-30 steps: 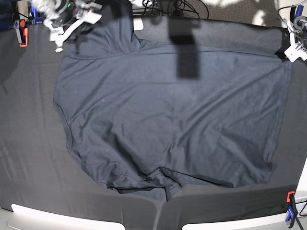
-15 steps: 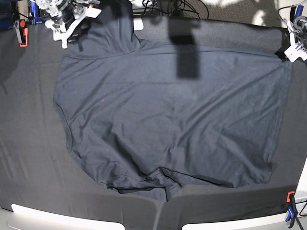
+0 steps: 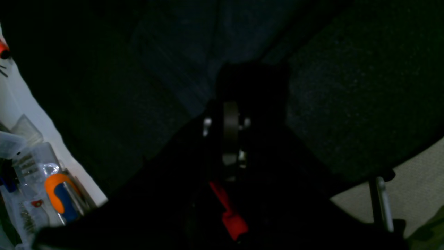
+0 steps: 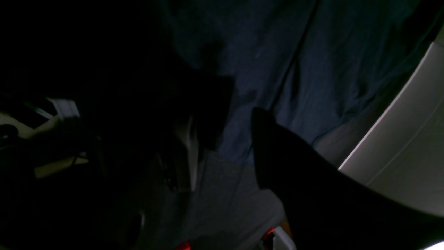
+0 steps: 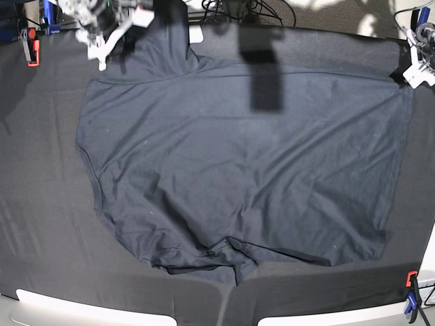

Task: Layout the t-shirt on the table in an organized manner, then fold the t-shirt properly
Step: 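Grasp the collar edge with the right gripper beside the left gripper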

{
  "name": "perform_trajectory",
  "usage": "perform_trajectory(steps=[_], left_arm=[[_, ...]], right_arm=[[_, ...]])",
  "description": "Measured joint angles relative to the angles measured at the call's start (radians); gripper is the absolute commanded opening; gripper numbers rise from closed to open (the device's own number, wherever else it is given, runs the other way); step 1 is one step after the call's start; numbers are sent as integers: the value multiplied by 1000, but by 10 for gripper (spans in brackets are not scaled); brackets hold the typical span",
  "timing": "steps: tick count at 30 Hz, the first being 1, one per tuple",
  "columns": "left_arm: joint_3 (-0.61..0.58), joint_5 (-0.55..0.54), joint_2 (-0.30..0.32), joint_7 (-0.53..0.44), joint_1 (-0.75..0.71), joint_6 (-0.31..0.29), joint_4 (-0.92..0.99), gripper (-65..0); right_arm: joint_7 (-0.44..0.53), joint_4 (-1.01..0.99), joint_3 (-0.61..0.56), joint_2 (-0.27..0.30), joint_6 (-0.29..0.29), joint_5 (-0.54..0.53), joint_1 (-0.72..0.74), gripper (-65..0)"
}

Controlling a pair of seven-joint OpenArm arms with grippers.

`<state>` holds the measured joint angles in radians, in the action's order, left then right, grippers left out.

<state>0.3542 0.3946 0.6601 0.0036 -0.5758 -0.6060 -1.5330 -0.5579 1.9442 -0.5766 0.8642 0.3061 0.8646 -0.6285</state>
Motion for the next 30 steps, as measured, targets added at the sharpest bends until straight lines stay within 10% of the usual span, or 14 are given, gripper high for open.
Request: perform_trajectory(steps=[14, 30], left_arm=[[0, 0, 0, 0, 11, 0, 0, -650], [0, 0, 0, 0, 11, 0, 0, -650]], right_arm=[[-132, -3, -280, -34, -40, 21, 194, -407], [-183, -8, -280, -39, -169, 20, 216, -441]])
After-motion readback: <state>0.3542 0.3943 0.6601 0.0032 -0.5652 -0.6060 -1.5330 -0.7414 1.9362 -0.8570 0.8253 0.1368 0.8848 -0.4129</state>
